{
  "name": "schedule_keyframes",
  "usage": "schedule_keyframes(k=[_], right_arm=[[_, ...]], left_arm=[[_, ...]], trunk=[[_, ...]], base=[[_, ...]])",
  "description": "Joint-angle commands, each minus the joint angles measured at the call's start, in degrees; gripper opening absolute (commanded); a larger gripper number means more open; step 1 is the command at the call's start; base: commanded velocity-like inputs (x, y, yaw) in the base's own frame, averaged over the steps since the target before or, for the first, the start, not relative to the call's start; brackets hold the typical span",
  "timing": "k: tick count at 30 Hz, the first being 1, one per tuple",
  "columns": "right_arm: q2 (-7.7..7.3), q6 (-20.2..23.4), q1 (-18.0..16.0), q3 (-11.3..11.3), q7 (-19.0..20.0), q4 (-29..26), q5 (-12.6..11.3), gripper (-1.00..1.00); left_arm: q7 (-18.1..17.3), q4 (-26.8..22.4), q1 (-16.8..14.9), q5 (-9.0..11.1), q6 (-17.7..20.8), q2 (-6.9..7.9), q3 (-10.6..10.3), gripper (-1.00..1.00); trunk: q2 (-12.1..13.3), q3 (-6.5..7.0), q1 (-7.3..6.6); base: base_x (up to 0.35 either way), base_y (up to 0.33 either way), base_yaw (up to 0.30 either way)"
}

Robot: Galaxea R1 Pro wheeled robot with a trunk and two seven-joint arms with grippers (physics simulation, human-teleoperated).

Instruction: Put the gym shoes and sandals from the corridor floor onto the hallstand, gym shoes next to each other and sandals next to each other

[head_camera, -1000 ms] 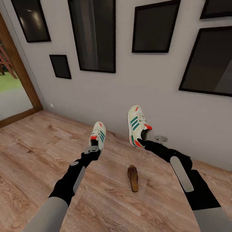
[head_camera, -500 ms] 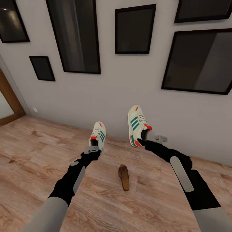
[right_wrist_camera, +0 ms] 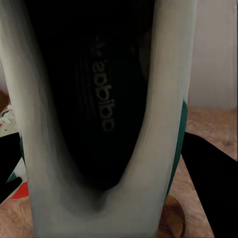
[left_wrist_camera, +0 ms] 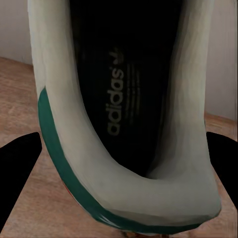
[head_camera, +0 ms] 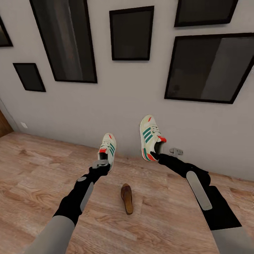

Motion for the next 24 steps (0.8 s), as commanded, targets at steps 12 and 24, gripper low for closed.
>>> schedule_keyframes(k=[12, 24], right_arm=[[-0.03, 0.18, -0.03, 0.01, 0.07, -0.02, 0.05, -1.0], [-0.03, 0.18, -0.03, 0.01, 0.07, -0.02, 0.05, -1.0]], left_arm=[[-0.12, -0.1, -0.01, 0.56, 0.4, -0.05, 0.0, -1.0], [-0.1, -0.1, -0.01, 0.56, 0.4, -0.05, 0.02, -1.0]], trunk=[[-0.07, -0.32, 0.11], [-0.07, 0.32, 0.11]], base=[[0.023, -0.026, -0.212], [0.0, 0.0, -0.213]])
